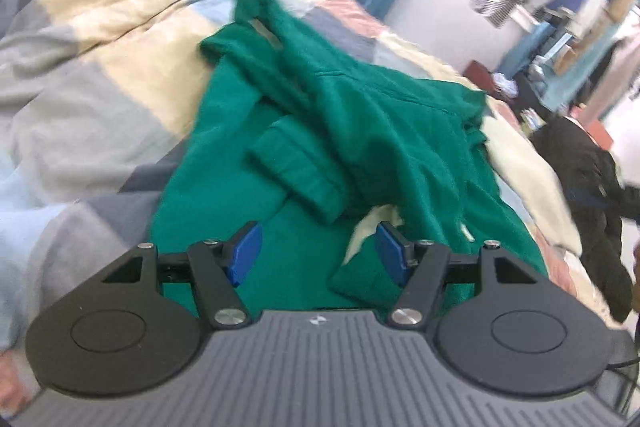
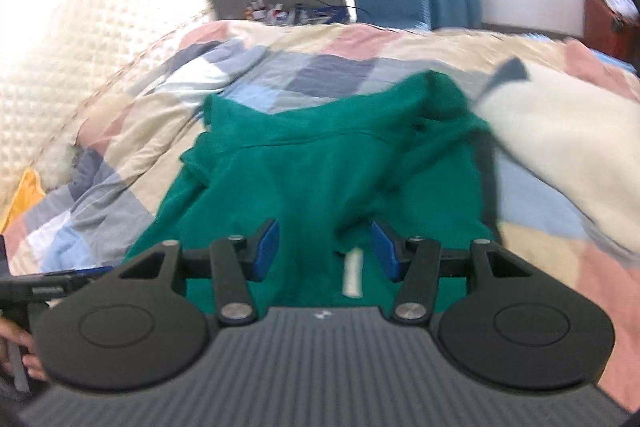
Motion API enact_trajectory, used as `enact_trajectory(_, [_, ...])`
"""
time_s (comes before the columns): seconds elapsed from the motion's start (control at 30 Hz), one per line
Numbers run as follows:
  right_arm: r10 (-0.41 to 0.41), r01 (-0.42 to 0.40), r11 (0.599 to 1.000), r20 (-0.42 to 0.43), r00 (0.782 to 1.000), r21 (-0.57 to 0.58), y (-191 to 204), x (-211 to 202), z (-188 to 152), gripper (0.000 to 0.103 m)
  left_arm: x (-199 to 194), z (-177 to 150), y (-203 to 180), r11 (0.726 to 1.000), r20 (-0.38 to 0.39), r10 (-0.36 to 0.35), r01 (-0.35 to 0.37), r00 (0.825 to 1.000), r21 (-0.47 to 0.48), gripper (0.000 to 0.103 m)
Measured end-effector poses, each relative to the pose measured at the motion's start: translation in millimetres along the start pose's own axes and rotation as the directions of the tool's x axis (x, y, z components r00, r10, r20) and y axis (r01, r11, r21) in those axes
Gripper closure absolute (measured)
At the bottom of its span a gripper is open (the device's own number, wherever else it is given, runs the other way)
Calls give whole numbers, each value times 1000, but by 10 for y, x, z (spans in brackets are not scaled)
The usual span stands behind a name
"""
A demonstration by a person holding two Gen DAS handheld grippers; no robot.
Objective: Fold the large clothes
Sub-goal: 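Press the folded hoodie bundle together with both grippers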
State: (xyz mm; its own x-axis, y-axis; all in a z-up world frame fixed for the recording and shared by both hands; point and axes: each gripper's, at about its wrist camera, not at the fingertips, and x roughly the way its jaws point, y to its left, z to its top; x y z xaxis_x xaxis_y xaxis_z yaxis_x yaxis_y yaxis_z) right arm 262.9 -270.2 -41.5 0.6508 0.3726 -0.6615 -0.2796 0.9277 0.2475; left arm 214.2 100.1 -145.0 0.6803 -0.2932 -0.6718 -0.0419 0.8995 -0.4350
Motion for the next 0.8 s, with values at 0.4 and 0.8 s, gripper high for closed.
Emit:
enact_trajectory(0.4, [28,21,935,-134,991,354,-1349,109,-646,29,84,183,749,967,-149,111,-141,983,-211,35])
enact_trajectory(0.8, [197,-93,802,-115,974,591,-1932,507,-1101,20,290,127,1012,946,-220,74,-138,973,-292,35])
